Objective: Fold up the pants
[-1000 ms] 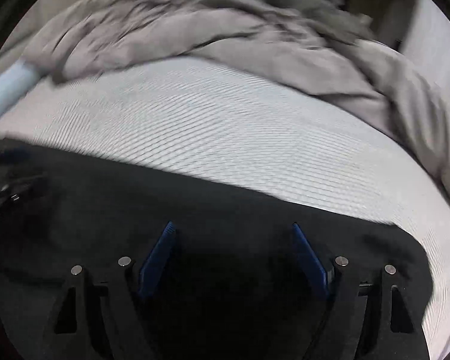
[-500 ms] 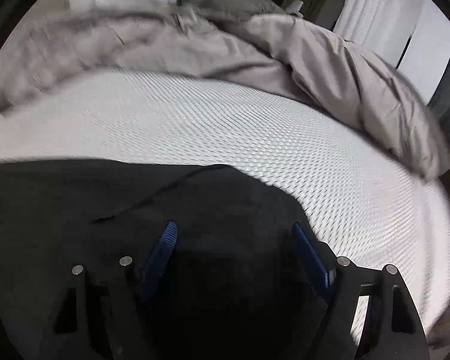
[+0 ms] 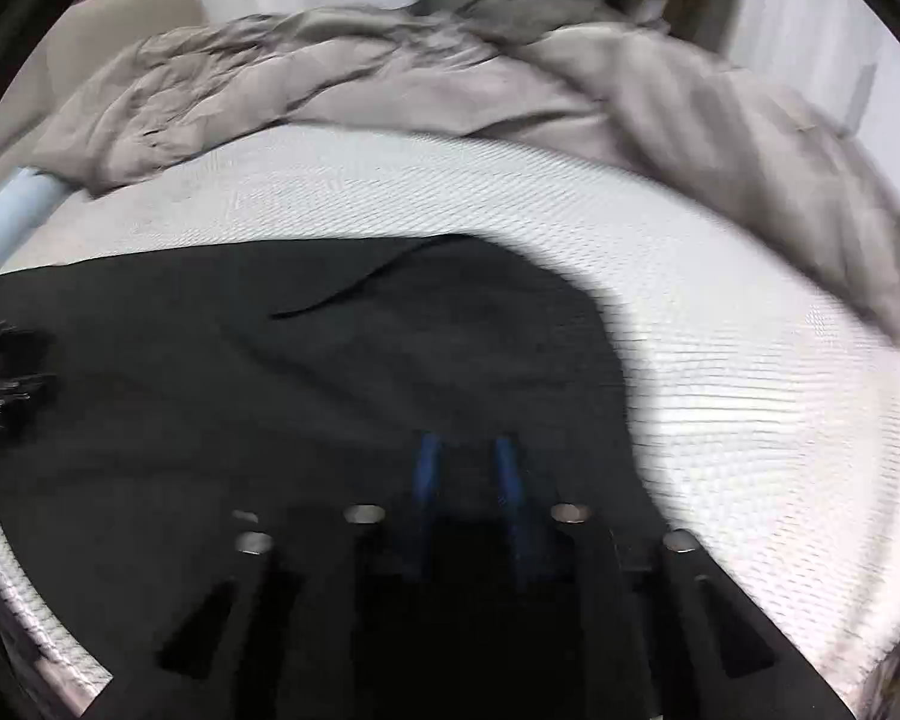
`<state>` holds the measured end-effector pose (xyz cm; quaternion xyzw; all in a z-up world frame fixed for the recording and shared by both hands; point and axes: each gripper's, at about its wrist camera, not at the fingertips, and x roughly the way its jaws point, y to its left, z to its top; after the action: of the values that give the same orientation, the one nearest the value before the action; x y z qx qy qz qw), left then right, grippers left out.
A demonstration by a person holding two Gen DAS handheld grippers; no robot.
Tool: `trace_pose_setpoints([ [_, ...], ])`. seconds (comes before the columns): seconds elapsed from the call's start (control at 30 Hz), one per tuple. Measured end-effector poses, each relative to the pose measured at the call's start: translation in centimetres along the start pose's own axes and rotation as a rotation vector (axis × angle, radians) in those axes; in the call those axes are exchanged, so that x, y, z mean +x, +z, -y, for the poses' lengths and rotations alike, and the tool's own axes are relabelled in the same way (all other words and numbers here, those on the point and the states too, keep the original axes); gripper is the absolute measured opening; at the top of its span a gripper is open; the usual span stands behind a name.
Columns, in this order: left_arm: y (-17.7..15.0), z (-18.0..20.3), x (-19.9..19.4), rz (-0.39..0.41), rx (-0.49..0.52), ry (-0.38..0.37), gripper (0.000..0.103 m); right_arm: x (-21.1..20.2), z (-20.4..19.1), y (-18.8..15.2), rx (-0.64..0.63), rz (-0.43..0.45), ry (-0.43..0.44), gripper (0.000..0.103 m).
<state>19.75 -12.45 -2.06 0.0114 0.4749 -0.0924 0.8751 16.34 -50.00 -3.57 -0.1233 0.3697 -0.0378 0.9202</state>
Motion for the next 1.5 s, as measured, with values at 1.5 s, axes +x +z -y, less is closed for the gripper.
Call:
trace_pose_setpoints([
  [1.5, -6.0, 3.8, -4.4, 0.012, 0.253, -0.168, 0.103, -2.7, -19.0, -2.7, -0.437, 0.009, 0.390, 0.047],
])
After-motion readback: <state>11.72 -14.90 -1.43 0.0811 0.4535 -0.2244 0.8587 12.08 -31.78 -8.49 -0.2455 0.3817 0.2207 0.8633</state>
